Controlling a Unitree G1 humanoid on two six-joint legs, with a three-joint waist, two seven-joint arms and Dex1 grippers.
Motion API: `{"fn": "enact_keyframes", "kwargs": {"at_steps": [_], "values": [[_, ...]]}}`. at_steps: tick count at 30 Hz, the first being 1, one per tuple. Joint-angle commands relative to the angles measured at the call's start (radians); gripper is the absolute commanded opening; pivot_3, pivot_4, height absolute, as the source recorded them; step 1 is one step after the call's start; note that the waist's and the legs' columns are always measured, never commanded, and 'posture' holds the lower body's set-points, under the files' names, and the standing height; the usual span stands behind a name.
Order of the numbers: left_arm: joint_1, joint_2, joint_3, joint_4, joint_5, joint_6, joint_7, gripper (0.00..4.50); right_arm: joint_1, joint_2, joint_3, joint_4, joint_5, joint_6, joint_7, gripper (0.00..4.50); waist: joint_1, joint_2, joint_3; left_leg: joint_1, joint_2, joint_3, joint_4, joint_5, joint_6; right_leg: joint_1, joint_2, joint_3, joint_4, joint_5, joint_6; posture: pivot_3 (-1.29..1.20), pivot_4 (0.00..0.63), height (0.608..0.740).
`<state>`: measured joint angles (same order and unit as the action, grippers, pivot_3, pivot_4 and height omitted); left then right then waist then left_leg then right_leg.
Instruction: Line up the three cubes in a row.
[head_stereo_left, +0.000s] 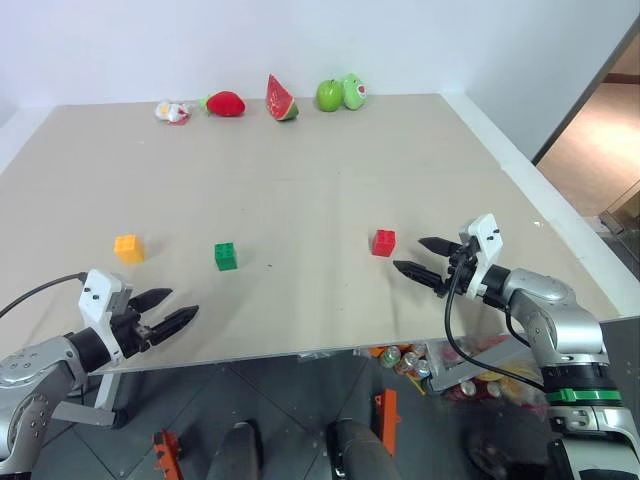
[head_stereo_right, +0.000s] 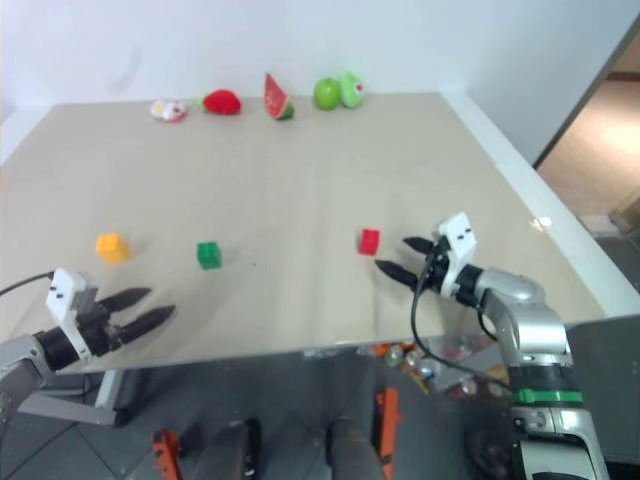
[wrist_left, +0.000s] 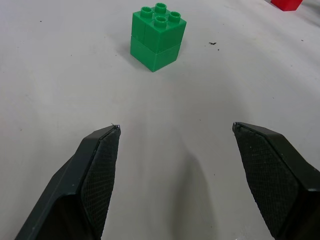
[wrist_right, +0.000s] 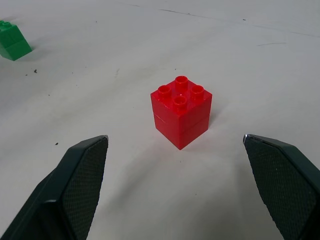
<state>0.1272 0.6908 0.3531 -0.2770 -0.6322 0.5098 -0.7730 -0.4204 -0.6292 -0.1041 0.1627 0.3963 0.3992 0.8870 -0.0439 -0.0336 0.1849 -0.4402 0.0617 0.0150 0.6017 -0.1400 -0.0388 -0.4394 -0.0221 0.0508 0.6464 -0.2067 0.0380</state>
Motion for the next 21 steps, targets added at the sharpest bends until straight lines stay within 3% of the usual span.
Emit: {"fn": "enact_keyframes", "kwargs": {"at_steps": [1, 12, 21], "values": [[-0.006, 0.012, 0.021, -0.054, 0.006, -0.014, 0.006, 3.71, -0.034, 0.003, -0.004, 0.012, -0.012, -0.013, -0.007, 4.5, 0.0, 0.0, 0.0, 0.0, 0.0, 0.0, 0.0, 0.0, 0.0, 0.0, 0.0, 0.0, 0.0, 0.0, 0.0, 0.0, 0.15, 0.74], [-0.068, 0.054, -0.031, -0.188, -0.037, 0.073, -0.015, 3.71, -0.02, 0.074, 0.011, -0.073, -0.071, 0.145, -0.231, 4.5, 0.0, -0.001, 0.0, 0.0, 0.0, 0.002, 0.0, 0.0, 0.0, 0.0, 0.0, 0.002, 0.0, 0.0, 0.0, 0.0, 0.15, 0.74], [-0.184, 0.066, -0.107, -0.19, -0.05, 0.102, -0.041, 3.71, -0.04, 0.177, 0.022, -0.149, -0.091, 0.237, -0.391, 4.5, 0.0, -0.001, 0.0, 0.001, 0.0, 0.002, 0.001, 0.0, 0.0, 0.001, 0.001, 0.003, 0.0, 0.001, 0.002, 0.0, 0.15, 0.74]]}}
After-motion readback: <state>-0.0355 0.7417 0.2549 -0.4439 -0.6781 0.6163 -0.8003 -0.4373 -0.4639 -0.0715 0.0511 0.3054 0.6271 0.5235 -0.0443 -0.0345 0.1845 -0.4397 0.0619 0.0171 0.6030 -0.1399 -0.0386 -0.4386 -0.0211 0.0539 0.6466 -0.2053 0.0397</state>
